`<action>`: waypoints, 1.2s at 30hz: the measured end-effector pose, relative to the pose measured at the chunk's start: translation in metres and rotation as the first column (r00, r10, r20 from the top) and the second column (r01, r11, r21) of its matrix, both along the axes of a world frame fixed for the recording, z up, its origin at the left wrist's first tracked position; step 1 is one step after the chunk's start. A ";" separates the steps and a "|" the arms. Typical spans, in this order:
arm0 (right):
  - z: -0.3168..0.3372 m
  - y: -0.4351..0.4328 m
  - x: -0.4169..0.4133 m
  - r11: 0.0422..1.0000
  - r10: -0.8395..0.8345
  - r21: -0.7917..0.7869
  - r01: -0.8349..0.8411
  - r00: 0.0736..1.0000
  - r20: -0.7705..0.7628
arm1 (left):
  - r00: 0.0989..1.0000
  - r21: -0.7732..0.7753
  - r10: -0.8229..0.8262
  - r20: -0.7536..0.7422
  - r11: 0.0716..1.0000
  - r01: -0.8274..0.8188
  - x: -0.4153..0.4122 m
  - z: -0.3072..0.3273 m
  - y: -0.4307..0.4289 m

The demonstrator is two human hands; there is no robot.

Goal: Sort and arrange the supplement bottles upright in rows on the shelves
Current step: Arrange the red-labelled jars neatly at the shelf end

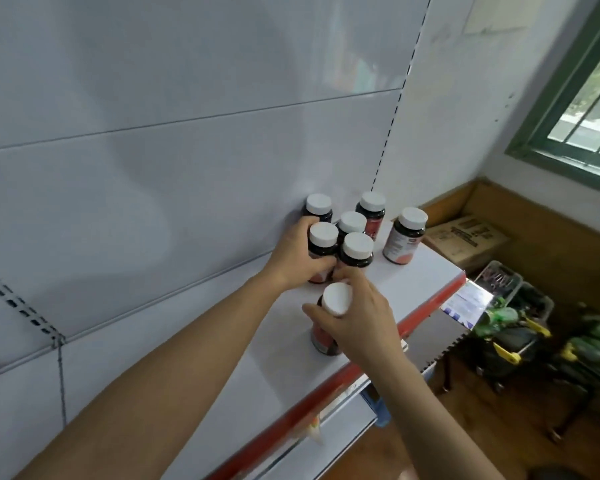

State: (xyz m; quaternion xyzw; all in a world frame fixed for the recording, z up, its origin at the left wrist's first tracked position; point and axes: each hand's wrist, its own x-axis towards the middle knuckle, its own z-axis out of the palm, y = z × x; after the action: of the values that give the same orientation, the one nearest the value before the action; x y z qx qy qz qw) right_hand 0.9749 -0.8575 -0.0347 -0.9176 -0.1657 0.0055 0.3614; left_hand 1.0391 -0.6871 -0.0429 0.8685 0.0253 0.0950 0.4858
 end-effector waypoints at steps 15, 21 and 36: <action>0.018 0.092 -0.013 0.909 0.333 0.271 -0.316 0.943 -0.016 | 0.781 -0.437 0.580 0.230 0.779 -0.450 -0.256 0.014 0.078; 0.007 0.232 -0.090 0.698 0.688 0.137 -0.703 0.711 0.145 | 0.483 -0.484 0.867 0.124 0.478 -0.733 -0.375 -0.008 0.111; -0.012 0.278 -0.178 0.529 0.817 0.396 -0.751 0.576 0.000 | 0.618 -0.318 0.780 0.093 0.612 -0.724 -0.429 0.013 0.152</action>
State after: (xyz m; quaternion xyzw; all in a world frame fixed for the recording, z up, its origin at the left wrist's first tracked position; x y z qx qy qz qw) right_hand 0.7973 -0.5793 -0.0465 -0.6577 -0.5252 0.2232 0.4917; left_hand 0.6101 -0.5346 -0.0304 0.6915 0.3470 0.3836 0.5043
